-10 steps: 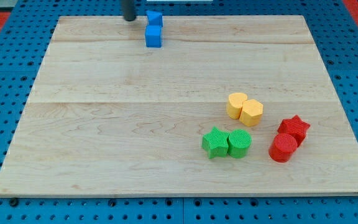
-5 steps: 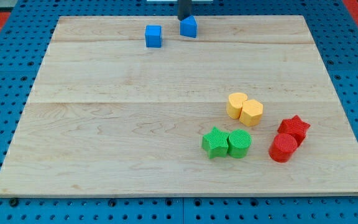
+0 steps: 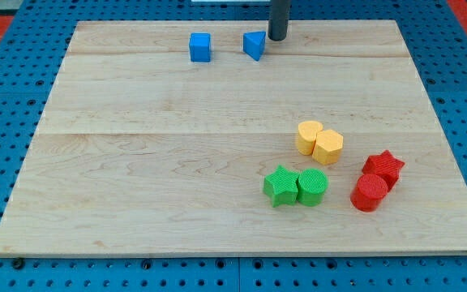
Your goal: Push blue triangle closer to the green star
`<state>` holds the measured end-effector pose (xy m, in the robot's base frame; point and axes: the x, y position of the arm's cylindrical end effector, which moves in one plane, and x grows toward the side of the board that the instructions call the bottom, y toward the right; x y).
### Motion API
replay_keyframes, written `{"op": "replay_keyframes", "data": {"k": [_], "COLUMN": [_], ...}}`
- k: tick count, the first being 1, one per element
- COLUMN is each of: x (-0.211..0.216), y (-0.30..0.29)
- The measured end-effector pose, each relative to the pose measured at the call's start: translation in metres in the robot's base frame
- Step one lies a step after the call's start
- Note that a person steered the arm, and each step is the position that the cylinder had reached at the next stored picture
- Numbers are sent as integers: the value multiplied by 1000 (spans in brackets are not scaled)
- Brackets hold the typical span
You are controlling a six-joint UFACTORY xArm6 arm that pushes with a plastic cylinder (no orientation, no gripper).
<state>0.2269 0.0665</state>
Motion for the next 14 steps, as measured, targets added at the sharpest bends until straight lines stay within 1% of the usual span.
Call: {"op": "replay_keyframes", "data": {"k": [1,2,3,4,5,6,7,8,9,10,11,12,13,14], "x": [4,16,37,59,82,111,161,177,217,240,240,204,166,190], "y": [-25,-55,-70,-61,-74,-74,-74,-134,-128,-91,-121,-152,-140,-90]}}
